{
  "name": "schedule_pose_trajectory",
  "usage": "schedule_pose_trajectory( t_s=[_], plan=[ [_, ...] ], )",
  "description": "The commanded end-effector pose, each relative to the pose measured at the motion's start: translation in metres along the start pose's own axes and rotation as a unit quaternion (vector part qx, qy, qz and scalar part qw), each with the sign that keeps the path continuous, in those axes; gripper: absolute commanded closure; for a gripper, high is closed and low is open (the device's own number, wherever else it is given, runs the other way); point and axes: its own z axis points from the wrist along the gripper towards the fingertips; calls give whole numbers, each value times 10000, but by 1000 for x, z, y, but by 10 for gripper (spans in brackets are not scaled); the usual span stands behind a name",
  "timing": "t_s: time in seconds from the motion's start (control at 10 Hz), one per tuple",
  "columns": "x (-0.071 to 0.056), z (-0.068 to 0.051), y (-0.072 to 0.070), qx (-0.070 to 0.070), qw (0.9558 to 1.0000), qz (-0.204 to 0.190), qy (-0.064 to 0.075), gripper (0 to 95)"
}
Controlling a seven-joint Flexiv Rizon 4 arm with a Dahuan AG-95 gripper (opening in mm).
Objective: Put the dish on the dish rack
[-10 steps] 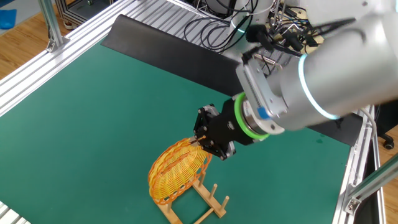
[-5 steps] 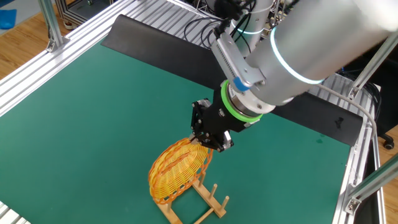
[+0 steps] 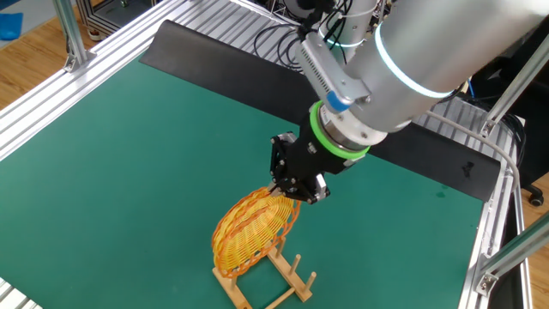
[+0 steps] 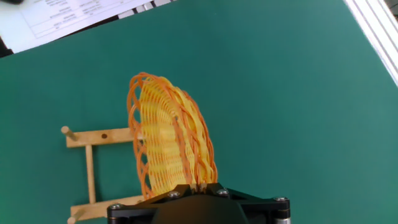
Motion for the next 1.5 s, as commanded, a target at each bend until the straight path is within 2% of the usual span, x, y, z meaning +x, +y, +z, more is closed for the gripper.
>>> schedule_pose_trajectory(
  t_s=[0.1, 0.4, 0.9, 1.1, 1.4, 1.5],
  plan=[
    [0, -1, 0, -105, 9999, -49, -107, 950],
    [0, -1, 0, -185, 9994, -103, -284, 950],
    [0, -1, 0, -179, 9992, -149, -314, 950],
    [0, -1, 0, -152, 9991, -238, -330, 950],
    [0, -1, 0, -186, 9984, -345, -415, 950],
    [1, -1, 0, -187, 9978, -489, -406, 950]
  ],
)
